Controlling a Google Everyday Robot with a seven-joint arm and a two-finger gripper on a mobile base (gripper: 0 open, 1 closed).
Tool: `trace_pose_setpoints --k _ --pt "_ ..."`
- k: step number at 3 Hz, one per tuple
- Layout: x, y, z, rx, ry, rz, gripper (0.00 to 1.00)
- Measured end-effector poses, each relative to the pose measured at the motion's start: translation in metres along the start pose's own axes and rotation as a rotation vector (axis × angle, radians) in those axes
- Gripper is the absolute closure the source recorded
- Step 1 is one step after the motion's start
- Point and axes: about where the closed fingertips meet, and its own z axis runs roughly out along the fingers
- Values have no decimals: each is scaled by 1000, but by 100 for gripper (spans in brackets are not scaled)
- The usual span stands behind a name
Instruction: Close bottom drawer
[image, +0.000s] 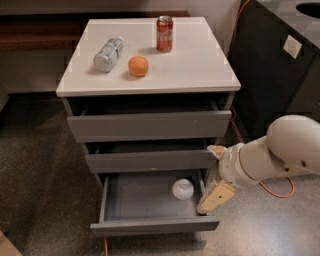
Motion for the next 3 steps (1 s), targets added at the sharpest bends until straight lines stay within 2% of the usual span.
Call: trace_pose_setpoints --k 2,3 --pt "18 19 81 -31 24 2 0" --pt "31 26 122 1 58 -2 0"
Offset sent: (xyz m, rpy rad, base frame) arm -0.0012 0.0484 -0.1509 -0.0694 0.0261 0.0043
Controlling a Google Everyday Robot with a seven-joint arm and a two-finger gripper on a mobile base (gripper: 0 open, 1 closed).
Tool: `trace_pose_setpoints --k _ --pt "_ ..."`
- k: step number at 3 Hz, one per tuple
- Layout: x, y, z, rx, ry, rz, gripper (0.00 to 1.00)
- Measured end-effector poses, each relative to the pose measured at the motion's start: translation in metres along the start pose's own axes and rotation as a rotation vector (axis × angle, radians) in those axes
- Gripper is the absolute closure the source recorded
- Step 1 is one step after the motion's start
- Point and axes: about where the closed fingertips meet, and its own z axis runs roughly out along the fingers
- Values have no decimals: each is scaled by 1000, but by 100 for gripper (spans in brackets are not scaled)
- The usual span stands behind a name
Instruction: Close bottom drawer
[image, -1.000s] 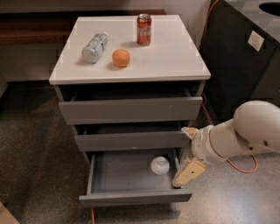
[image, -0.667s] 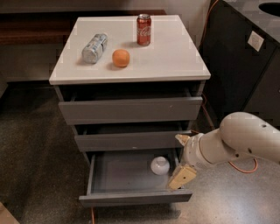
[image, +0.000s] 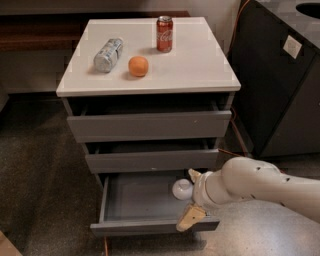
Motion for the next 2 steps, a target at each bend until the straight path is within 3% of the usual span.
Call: trace_pose_setpoints --k 2 --pt "-3 -5 3 27 -8 1 0"
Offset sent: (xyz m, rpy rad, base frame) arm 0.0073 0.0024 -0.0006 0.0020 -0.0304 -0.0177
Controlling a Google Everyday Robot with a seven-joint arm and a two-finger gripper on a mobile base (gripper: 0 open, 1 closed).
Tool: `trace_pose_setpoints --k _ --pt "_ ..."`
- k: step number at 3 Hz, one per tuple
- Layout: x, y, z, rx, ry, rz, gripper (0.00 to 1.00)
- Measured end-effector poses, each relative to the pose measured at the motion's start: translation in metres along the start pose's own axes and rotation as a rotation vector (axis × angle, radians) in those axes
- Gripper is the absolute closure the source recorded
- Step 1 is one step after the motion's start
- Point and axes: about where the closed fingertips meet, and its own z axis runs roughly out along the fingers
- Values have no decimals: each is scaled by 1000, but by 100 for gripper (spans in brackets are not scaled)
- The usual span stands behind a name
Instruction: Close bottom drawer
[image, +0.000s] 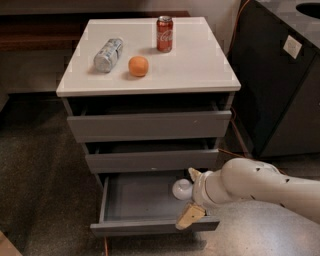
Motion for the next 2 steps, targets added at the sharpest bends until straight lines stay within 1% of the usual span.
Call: trace_pose_setpoints --k 1,2 --pt "10 5 20 5 47 -17 0" --pt "40 2 70 4 100 -55 0"
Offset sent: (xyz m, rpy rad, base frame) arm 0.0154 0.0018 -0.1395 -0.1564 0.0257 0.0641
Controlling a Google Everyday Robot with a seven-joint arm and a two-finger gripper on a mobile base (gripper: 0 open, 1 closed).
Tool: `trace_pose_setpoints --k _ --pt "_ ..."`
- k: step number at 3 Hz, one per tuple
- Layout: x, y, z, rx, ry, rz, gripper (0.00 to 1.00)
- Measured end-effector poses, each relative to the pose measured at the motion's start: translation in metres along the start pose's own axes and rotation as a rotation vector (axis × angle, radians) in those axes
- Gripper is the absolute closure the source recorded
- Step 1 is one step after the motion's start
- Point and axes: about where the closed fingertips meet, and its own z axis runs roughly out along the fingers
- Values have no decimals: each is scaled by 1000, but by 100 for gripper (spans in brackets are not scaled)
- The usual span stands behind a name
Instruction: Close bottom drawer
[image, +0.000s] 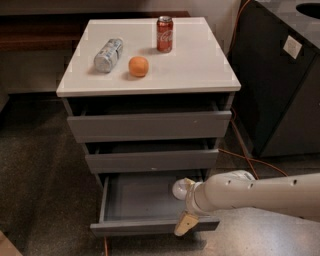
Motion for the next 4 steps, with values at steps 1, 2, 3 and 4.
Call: trace_pose_setpoints --k 1,2,3,4 --pt "22 -1 41 -25 13 0 0" --pt "40 5 84 -93 -8 19 17" --pt "60 6 131 -169 -32 25 41" --pt "76 8 171 -227 -44 11 64"
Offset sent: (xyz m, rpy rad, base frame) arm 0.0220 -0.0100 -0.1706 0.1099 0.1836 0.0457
